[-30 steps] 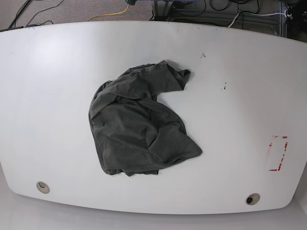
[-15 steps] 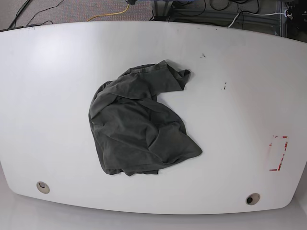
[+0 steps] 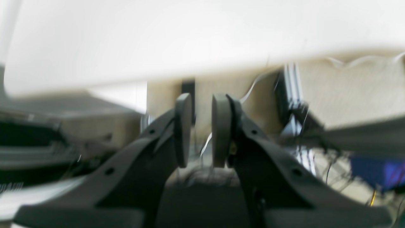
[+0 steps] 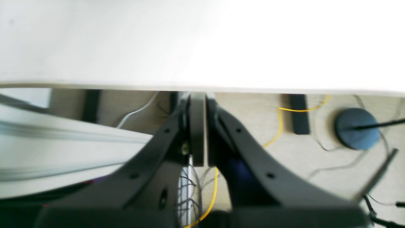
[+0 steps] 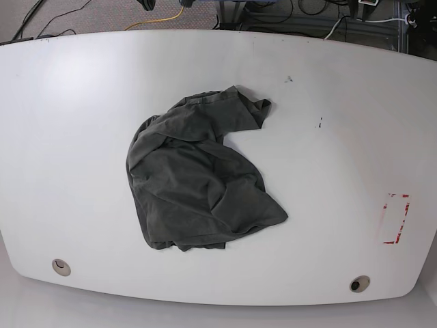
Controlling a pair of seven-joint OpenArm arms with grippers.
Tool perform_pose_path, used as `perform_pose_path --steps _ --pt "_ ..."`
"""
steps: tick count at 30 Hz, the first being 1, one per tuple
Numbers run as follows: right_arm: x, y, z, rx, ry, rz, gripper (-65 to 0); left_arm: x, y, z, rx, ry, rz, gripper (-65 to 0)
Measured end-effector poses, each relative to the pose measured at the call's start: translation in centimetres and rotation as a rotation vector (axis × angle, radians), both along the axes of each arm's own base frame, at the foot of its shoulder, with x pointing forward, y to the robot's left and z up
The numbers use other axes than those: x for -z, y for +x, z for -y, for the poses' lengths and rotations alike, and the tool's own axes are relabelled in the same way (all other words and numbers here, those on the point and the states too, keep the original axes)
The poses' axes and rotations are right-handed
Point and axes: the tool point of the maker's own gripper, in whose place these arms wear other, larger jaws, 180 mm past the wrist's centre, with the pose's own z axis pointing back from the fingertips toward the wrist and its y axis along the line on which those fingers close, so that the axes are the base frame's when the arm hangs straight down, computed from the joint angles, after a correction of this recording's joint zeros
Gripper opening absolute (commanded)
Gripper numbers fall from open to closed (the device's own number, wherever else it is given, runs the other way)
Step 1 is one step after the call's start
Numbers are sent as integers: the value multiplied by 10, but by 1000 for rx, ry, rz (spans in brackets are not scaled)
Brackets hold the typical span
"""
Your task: Layout the t-shirt on the table in an organized manner, then fold the t-shirt properly
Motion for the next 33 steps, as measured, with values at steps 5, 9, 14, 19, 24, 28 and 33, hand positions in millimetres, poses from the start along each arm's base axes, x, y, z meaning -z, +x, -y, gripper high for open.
perform_pose_path --steps 5,9,14,19,24,28,33 --pt "-3 29 1 2 -8 81 -644 -7 35 3 7 -6 104 -543" --pt "-8 49 0 -2 -5 142 -644 -12 54 2 7 -6 162 -543" --pt "-12 67 -3 -7 4 193 -640 -16 70 3 4 -6 209 -542" --pt "-18 93 -2 -9 2 260 -534 -20 82 3 -1 -8 243 -542" --pt "-20 115 -3 -15 1 292 -358 -25 94 3 -5 -14 285 -532" --pt "-26 130 -10 -31 15 336 -344 -30 105 3 -44 -56 332 -421" --pt "-33 143 -37 -148 59 381 -339 -37 119 6 -87 -82 391 -222"
